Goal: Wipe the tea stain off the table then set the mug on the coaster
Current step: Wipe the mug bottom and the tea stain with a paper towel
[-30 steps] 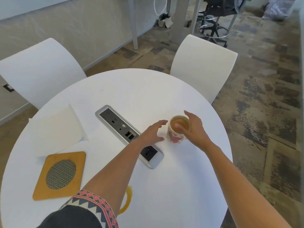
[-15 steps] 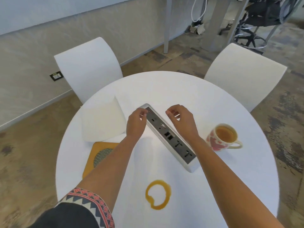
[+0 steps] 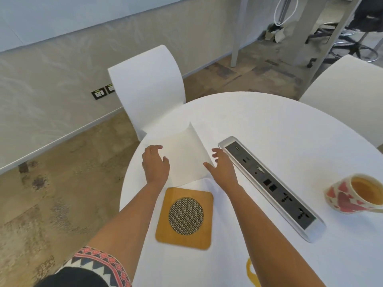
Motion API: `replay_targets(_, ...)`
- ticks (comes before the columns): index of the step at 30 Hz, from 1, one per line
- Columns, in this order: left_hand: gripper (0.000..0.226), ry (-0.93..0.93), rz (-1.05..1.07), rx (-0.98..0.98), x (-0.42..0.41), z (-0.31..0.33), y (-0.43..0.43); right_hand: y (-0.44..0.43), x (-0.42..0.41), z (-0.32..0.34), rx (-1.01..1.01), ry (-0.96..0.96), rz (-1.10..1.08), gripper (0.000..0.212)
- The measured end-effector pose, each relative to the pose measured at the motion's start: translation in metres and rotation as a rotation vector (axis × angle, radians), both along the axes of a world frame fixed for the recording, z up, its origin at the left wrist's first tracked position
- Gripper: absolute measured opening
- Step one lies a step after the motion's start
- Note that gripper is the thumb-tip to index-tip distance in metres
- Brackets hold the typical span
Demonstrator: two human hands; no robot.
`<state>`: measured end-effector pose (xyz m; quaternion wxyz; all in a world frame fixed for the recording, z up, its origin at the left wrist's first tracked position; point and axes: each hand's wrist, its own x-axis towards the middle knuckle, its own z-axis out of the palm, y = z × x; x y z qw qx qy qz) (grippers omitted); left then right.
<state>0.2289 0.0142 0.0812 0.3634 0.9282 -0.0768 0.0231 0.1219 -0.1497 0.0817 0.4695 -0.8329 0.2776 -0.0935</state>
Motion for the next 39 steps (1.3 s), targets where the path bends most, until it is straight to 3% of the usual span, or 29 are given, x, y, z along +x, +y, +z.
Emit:
replay_targets(8, 0.068, 0.333, 0.115, -0.22, 0.008, -0.013, 0.011, 0.008, 0.018, -0.024, -0.043, 0.128, -0.034, 0.041)
replay_targets(12, 0.053, 0.439, 0.202, -0.284, 0.009, -0.013, 0.011, 0.012, 0.018, -0.025, -0.08, 0.106, -0.064, 0.029)
replay_targets(15, 0.012, 0.399, 0.192, -0.313, 0.009, -0.008, 0.007, 0.02, 0.016, -0.015, -0.122, 0.011, -0.061, 0.029)
replay_targets(20, 0.044, 0.426, 0.171, -0.521, -0.003, 0.013, -0.015, 0.038, 0.007, 0.009, -0.181, -0.107, 0.031, 0.034)
replay_targets(26, 0.024, 0.566, 0.109, -0.762, -0.024, 0.034, -0.045, 0.048, -0.012, 0.017, -0.435, -0.207, 0.244, 0.042)
replay_targets(35, 0.035, 0.605, 0.011, -0.787, -0.062, 0.059, -0.079, 0.023, -0.056, 0.032, -0.506, -0.147, 0.304, 0.043)
replay_targets(39, 0.037, 0.43, -0.103, -0.707, -0.088, 0.068, -0.096, 0.008, -0.081, 0.045, -0.448, -0.109, 0.302, 0.054)
